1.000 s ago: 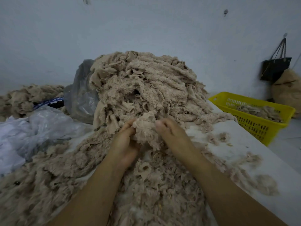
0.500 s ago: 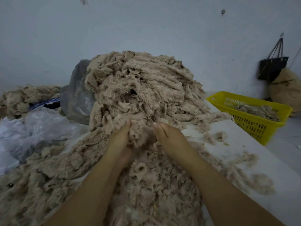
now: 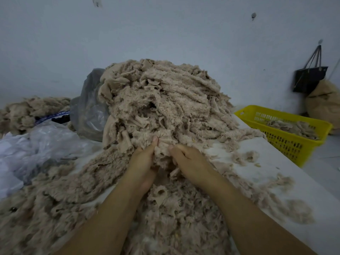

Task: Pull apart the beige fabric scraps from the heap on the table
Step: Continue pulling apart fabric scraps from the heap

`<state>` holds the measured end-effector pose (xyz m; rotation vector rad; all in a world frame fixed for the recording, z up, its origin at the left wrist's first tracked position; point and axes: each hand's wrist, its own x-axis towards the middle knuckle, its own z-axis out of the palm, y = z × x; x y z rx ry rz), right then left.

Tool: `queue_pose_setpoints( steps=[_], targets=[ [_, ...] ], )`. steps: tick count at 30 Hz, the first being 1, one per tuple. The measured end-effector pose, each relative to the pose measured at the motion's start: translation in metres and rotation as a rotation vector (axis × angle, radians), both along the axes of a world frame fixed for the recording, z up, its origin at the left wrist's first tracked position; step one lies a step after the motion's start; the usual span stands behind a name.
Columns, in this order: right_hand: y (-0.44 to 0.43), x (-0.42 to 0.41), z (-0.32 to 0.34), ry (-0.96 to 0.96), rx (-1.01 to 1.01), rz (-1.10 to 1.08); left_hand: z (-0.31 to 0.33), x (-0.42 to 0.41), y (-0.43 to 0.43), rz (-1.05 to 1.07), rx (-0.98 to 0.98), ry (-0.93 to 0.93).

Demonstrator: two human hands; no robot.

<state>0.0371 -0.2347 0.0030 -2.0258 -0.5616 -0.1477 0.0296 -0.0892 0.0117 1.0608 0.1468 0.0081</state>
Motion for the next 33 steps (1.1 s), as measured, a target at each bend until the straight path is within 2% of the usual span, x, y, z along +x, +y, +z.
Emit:
queue_pose_setpoints(
  steps=[5,7,9,11,13,17,19,20,21,23,26,28,30,33],
  targets=[
    [-0.003,-0.006,0.003,0.018,0.150,-0.039,-0.001,0.004,-0.002,-0.059,-0.195,-0.024],
    [-0.008,-0.002,0.005,0.010,0.209,-0.145,-0.001,0.009,0.006,-0.033,-0.342,-0.049],
    [-0.015,0.004,0.007,0.010,0.313,-0.292,-0.004,0.016,0.019,0.011,-0.363,-0.088],
    [-0.020,0.005,0.007,0.010,0.380,-0.348,-0.007,0.014,0.023,-0.020,-0.276,-0.113],
    [-0.019,0.002,0.005,0.032,0.349,-0.273,-0.008,0.008,0.016,-0.114,-0.199,-0.133],
    [-0.001,0.000,-0.005,0.057,0.024,0.024,-0.006,-0.003,0.001,-0.229,0.126,-0.156],
    [0.003,0.002,-0.008,0.054,-0.047,0.064,-0.005,-0.005,-0.003,-0.236,0.226,-0.163],
    [0.002,0.002,-0.007,0.060,-0.044,0.056,-0.005,-0.005,-0.003,-0.234,0.216,-0.174],
    [0.001,0.002,-0.006,0.079,0.015,0.046,-0.005,-0.005,-0.003,-0.259,0.160,-0.201],
    [-0.004,0.004,-0.002,0.195,0.295,0.001,-0.005,-0.004,-0.002,-0.371,0.076,-0.292],
    [-0.011,0.008,0.005,0.407,0.735,0.026,-0.011,-0.006,-0.006,-0.413,0.266,-0.334],
    [-0.012,0.009,0.010,0.506,0.836,0.003,-0.015,-0.004,-0.010,-0.301,0.500,-0.291],
    [-0.013,0.008,0.013,0.571,0.909,-0.021,-0.018,-0.001,-0.009,-0.188,0.643,-0.270],
    [-0.019,0.009,0.017,0.586,1.044,0.003,-0.017,0.002,-0.002,-0.105,0.642,-0.274]
  ],
)
